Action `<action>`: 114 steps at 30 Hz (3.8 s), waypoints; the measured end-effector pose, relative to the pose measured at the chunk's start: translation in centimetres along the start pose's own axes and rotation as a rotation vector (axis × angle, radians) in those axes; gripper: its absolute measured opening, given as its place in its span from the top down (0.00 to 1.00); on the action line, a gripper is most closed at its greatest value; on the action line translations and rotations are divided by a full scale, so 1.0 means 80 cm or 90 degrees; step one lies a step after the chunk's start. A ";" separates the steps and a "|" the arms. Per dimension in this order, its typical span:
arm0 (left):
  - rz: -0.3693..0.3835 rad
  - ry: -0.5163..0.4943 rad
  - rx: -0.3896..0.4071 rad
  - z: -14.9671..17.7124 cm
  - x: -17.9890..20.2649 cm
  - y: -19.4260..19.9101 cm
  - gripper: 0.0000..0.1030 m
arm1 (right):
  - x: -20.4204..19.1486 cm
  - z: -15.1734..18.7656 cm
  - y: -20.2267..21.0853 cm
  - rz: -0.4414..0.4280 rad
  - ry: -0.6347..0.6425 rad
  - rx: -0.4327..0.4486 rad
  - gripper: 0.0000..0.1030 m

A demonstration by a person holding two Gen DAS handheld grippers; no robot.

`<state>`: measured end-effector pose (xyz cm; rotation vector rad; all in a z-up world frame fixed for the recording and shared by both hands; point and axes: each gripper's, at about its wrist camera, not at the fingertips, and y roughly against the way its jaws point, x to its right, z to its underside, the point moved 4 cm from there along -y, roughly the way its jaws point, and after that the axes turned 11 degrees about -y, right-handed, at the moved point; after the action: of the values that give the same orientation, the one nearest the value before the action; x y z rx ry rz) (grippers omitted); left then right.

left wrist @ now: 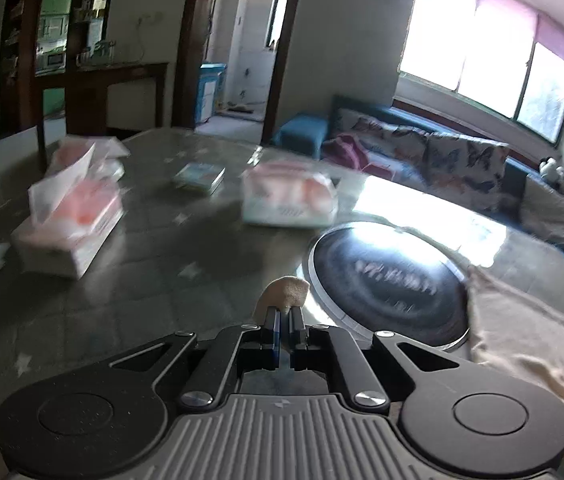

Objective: Fold clothes

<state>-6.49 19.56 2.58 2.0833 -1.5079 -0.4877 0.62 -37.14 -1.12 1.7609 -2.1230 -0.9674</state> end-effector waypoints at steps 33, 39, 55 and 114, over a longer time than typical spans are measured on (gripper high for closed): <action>-0.045 0.000 -0.072 0.027 -0.023 -0.012 0.83 | 0.016 0.009 -0.001 0.040 -0.001 -0.008 0.59; 0.020 -0.045 -0.049 0.023 0.012 0.006 0.71 | -0.062 0.022 0.001 -0.087 0.094 -0.056 0.59; 0.383 -0.273 -0.017 0.046 0.238 0.043 0.61 | -0.211 0.073 0.039 -0.326 0.233 -0.163 0.59; 0.506 -0.372 -0.077 0.097 0.293 0.019 0.90 | -0.263 0.148 0.043 -0.424 0.391 -0.280 0.85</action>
<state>-4.59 -4.57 -2.45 1.1213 -2.3800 -0.8651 -3.19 -13.15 -3.04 2.1677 -0.8889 -0.7821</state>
